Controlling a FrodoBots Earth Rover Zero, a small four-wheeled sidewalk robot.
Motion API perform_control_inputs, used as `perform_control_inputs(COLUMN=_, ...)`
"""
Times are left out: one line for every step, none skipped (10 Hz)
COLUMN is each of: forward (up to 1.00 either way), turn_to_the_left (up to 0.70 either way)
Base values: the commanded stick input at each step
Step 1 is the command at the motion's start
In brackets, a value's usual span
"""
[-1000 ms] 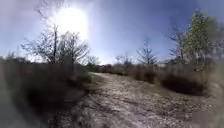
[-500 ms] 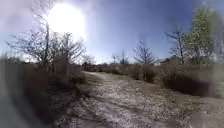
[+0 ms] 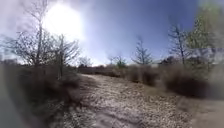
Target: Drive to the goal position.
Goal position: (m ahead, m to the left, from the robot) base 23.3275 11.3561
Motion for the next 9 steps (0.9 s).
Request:
perform_control_inputs(forward=0.7, turn_to_the_left=0.0)
perform_control_inputs(forward=0.7, turn_to_the_left=0.0)
perform_control_inputs(forward=0.7, turn_to_the_left=0.0)
perform_control_inputs(forward=0.7, turn_to_the_left=0.0)
perform_control_inputs(forward=0.7, turn_to_the_left=0.0)
perform_control_inputs(forward=0.7, turn_to_the_left=0.0)
perform_control_inputs(forward=0.7, turn_to_the_left=0.0)
perform_control_inputs(forward=0.7, turn_to_the_left=0.0)
perform_control_inputs(forward=0.7, turn_to_the_left=0.0)
